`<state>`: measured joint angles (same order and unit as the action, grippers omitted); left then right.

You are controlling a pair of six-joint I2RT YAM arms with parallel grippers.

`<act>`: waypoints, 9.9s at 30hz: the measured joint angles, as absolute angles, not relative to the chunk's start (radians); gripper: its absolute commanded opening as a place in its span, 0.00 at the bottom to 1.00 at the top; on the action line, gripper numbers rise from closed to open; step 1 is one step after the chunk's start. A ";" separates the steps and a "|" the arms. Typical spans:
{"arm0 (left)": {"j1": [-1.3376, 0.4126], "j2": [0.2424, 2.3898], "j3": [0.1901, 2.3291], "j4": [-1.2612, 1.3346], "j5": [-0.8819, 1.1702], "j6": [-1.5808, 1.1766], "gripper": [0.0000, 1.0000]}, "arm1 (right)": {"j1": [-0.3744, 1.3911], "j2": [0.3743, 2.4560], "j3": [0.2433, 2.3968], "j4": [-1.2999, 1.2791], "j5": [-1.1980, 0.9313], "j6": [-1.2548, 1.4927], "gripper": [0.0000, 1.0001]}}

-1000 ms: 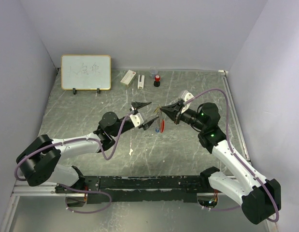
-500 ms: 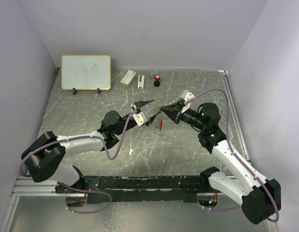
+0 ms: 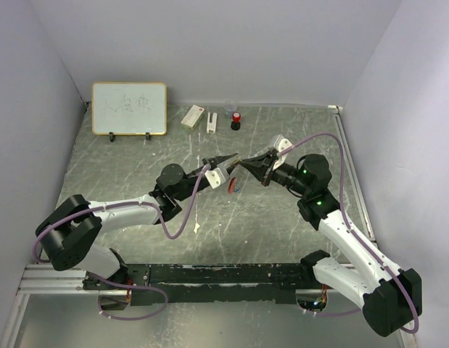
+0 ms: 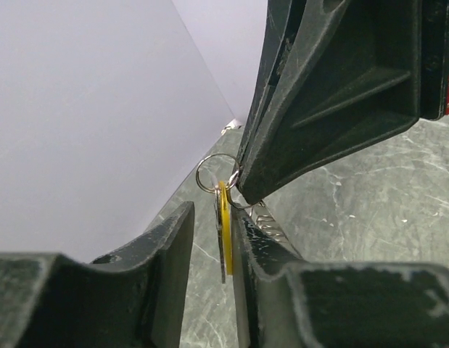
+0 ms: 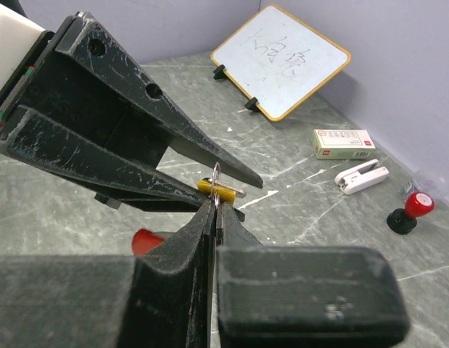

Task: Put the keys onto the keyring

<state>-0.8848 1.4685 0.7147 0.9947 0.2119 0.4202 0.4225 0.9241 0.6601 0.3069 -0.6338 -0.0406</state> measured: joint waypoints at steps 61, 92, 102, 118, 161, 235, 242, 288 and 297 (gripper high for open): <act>-0.886 1.399 0.821 0.570 0.058 0.635 0.07 | 0.421 1.293 1.127 -0.320 -0.674 -0.097 0.00; -0.909 1.322 0.826 0.770 0.094 0.625 0.07 | 0.401 0.897 0.797 -0.031 -0.501 -0.041 0.53; -0.873 1.319 0.826 0.750 0.226 0.617 0.07 | 0.393 0.825 0.688 0.170 -0.596 -0.025 0.51; -0.809 1.273 0.800 0.712 0.460 0.535 0.07 | 0.378 0.841 0.578 0.488 -0.758 0.120 0.50; -0.807 1.292 0.786 0.736 0.551 0.510 0.07 | 0.353 1.058 0.528 0.991 -0.873 0.515 0.12; -0.806 1.341 0.788 0.745 0.467 0.464 0.07 | 0.353 0.926 0.506 0.580 -0.603 0.358 0.09; -0.806 1.332 0.719 0.763 0.406 0.313 0.07 | 0.352 0.876 0.477 0.514 -0.568 0.371 0.50; -0.806 1.346 0.744 0.703 0.430 0.171 0.07 | 0.525 0.854 0.496 0.469 -0.535 0.315 0.24; -0.806 1.349 0.746 0.691 0.431 0.170 0.07 | 0.537 0.872 0.498 0.456 -0.511 0.297 0.17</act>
